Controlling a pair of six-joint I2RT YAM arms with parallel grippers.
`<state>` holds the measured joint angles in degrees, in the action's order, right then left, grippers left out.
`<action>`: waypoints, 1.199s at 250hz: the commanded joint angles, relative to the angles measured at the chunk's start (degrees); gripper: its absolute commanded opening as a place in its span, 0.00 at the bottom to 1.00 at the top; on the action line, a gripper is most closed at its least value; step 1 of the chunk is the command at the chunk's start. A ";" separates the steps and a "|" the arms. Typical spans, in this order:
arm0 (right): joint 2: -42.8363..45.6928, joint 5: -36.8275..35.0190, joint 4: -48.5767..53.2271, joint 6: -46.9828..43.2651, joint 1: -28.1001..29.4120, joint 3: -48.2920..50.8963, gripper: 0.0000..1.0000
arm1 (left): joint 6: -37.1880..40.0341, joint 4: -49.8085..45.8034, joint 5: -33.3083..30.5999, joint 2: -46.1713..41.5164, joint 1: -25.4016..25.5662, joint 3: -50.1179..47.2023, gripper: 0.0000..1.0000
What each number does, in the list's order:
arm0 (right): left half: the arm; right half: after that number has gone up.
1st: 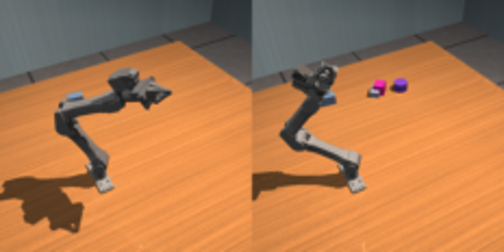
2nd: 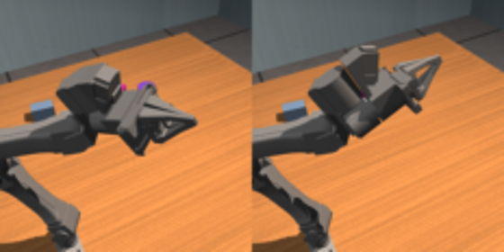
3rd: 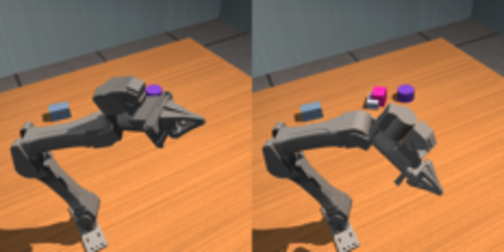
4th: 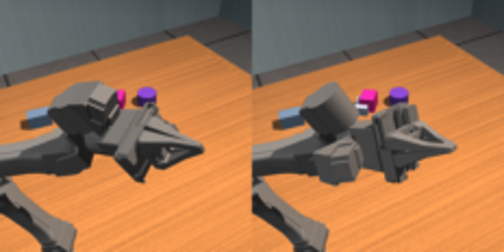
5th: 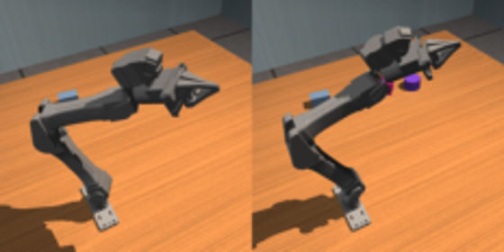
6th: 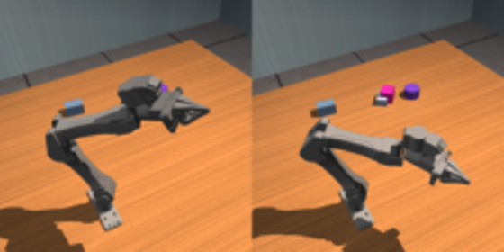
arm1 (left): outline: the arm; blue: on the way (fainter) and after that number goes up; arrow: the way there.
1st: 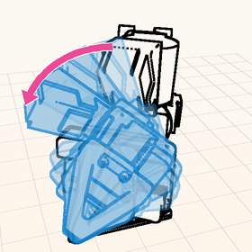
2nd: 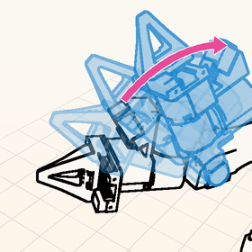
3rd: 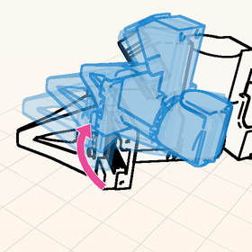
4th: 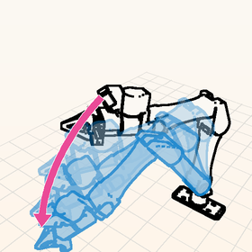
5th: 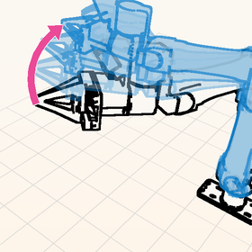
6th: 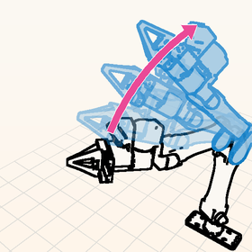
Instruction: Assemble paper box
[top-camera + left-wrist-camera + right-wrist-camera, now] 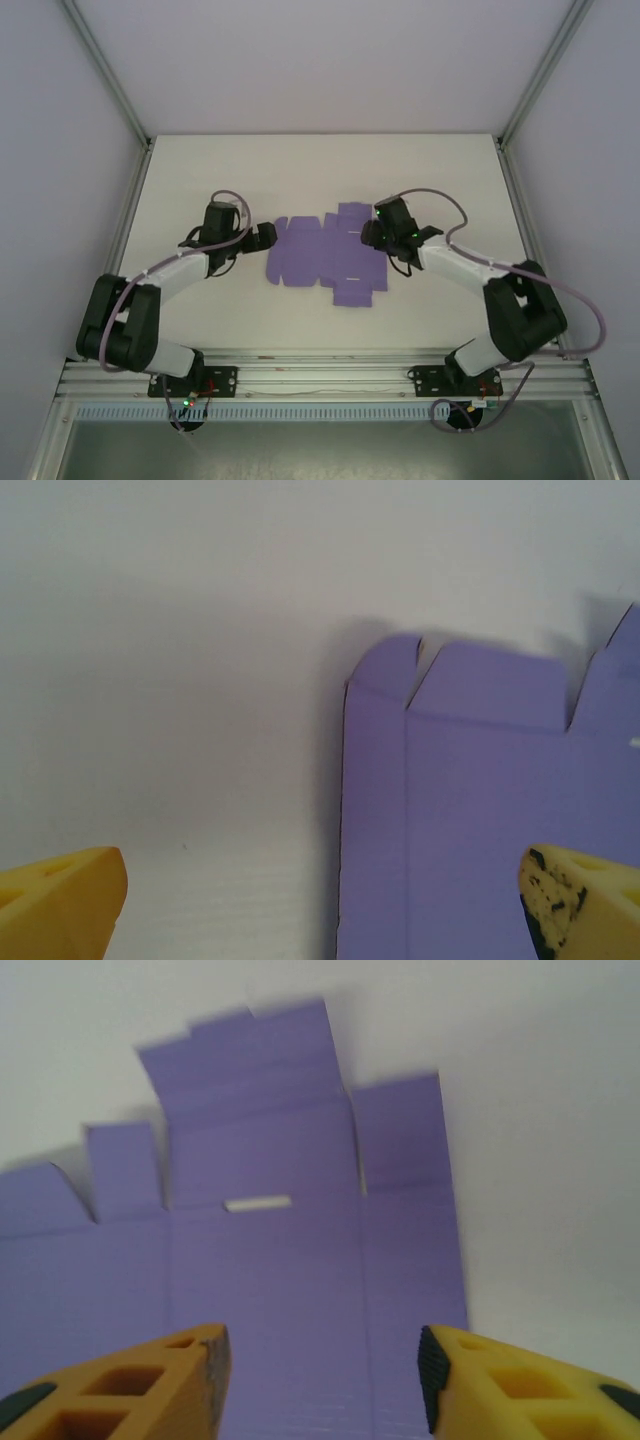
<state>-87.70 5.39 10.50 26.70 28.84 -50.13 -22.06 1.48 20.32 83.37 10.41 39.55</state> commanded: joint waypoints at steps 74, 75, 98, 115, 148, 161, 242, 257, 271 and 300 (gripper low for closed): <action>-10.72 0.98 -1.98 4.21 -0.41 1.96 0.42 | -0.87 5.62 14.76 11.02 0.39 3.43 0.89; -10.77 0.96 -1.98 4.22 -0.43 1.96 0.42 | -0.92 5.85 14.98 11.15 0.40 3.38 0.89; -11.52 0.59 -2.33 4.50 -0.42 2.61 0.42 | -3.28 10.83 20.18 13.35 0.41 3.19 0.80; -11.65 0.54 -2.89 4.59 -0.41 3.02 0.42 | -5.35 14.48 23.81 14.20 0.40 3.04 0.69; -11.70 0.98 -4.47 4.85 -0.39 3.46 0.42 | -7.34 18.82 27.27 14.14 0.57 2.20 0.53; -11.66 1.11 -5.20 4.81 -0.40 3.55 0.42 | -7.30 18.89 27.28 13.86 0.65 2.06 0.50; -8.30 1.41 -5.79 2.18 -1.10 2.46 0.43 | -5.44 13.21 20.62 12.89 0.68 3.53 0.07; -6.71 1.44 -5.49 1.66 -1.58 2.57 0.44 | -4.94 12.68 19.06 11.77 0.70 3.37 0.00; -4.59 1.59 -5.59 1.10 -2.26 3.10 0.47 | -4.49 12.78 18.77 9.96 0.67 3.10 0.00; 1.16 4.63 -8.05 -0.47 -4.75 5.97 0.59 | -3.61 15.15 19.72 4.73 0.74 1.94 0.00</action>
<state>-93.14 7.79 3.57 28.36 26.48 -46.92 -28.01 14.87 39.99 94.52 10.52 41.85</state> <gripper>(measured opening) 0.531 0.051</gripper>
